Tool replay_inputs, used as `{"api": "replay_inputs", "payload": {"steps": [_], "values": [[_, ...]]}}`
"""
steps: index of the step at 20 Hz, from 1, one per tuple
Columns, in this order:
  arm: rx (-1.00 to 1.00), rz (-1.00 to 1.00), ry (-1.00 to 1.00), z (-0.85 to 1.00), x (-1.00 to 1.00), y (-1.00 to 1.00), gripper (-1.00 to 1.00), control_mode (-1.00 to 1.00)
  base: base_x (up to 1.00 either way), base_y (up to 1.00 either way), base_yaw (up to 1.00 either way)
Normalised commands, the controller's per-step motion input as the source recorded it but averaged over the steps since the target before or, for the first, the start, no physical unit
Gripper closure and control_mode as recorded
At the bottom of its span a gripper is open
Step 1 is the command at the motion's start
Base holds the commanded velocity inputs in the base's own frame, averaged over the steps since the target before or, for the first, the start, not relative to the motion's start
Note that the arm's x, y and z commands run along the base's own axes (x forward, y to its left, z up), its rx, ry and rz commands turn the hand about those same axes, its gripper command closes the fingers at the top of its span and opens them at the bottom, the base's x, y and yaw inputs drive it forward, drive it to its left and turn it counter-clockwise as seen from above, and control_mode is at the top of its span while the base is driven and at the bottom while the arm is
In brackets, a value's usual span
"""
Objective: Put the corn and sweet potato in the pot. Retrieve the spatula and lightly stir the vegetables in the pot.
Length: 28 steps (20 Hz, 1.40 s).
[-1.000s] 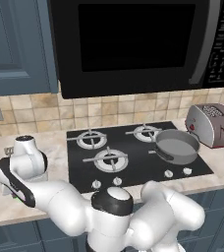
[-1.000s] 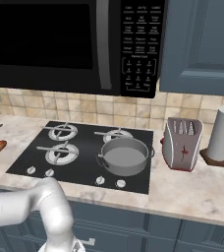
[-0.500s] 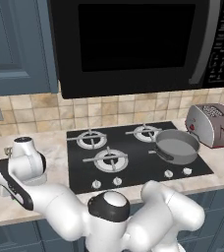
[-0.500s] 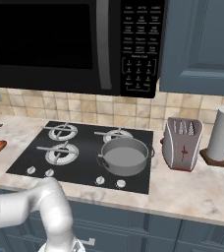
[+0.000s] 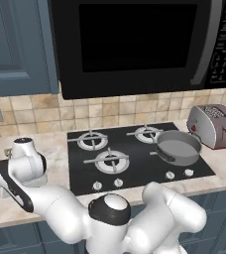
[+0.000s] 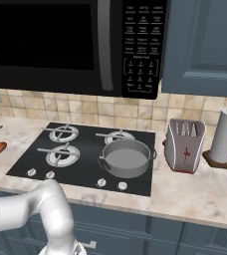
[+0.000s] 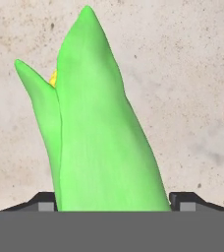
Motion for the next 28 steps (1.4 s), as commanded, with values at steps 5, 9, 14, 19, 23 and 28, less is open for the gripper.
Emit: {"api": "replay_inputs", "payload": {"steps": [5, 9, 14, 19, 23, 28], "values": [[0.02, 0.0, -0.04, 0.01, -0.19, -0.02, 1.0, -1.0, 0.0, 0.0, 0.0], [0.13, 0.0, -0.32, 0.22, -0.96, -0.25, 1.0, -1.0, 0.0, 0.0, 0.0], [0.07, -0.02, -0.31, 0.45, -0.81, -0.39, 1.0, -1.0, 0.0, 0.0, 0.0], [0.04, -0.15, -0.1, 0.39, -0.09, -0.77, 1.0, -1.0, 0.0, 0.0, 0.0], [0.05, -0.2, -0.03, 0.32, 0.0, -0.95, 1.0, -1.0, 0.0, 0.0, 0.0], [0.1, -0.19, 0.0, 0.02, 0.01, -1.0, 1.0, -1.0, 0.0, 0.0, 0.0]]}}
